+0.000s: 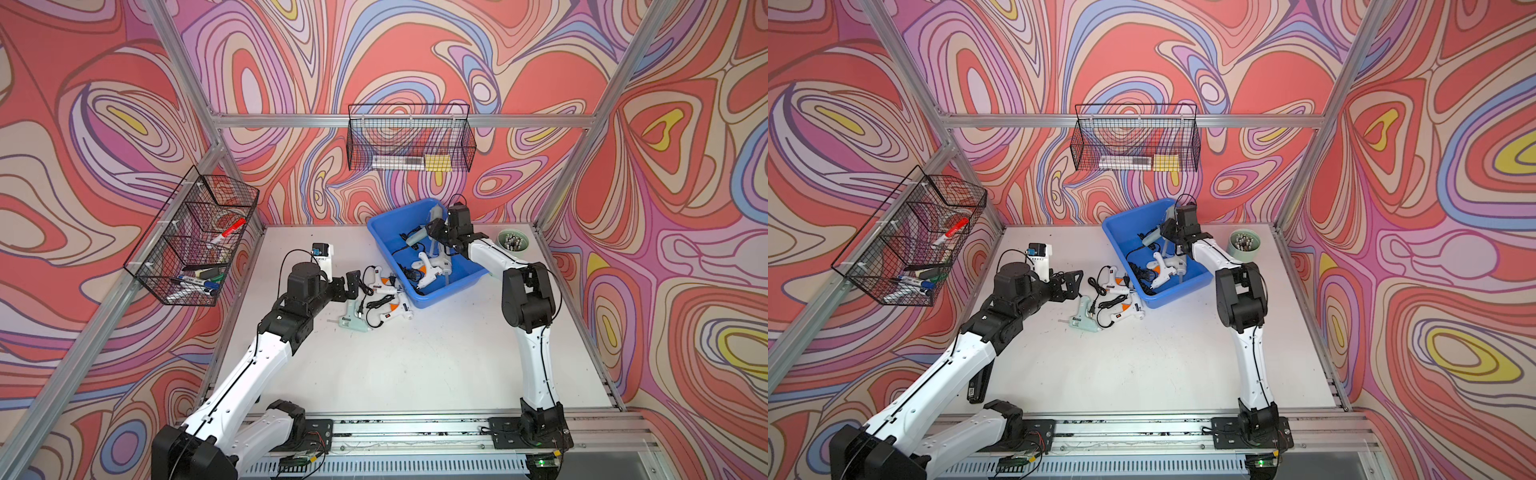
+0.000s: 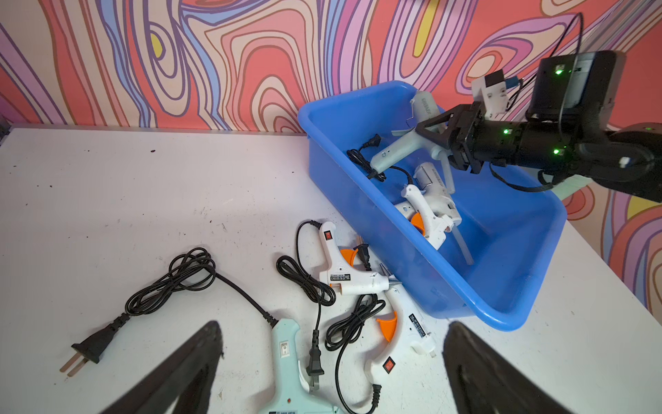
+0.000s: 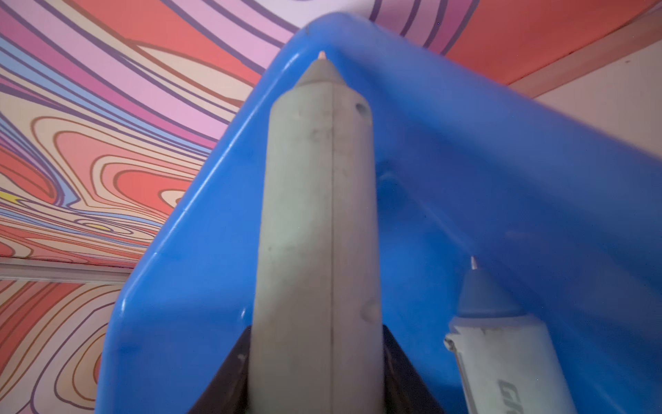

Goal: Put the hot melt glue gun into the storage box
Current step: Place the hot melt adhesive gun in the storage box.

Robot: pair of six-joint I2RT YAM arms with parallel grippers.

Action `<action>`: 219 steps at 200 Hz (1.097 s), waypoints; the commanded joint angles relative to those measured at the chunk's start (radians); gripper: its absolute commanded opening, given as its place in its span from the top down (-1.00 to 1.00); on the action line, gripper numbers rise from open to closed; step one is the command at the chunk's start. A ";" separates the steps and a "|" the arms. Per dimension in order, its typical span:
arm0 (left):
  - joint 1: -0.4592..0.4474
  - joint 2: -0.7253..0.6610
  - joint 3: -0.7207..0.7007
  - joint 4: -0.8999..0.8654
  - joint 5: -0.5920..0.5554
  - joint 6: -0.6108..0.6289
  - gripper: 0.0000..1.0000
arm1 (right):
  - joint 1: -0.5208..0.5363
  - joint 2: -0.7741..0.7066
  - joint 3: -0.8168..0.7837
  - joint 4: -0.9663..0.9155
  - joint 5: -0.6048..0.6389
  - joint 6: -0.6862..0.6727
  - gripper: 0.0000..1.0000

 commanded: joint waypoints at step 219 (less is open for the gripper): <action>0.009 0.113 0.093 -0.457 -0.066 -0.097 -0.86 | 0.044 -0.482 -0.234 -0.321 0.235 -0.256 -0.96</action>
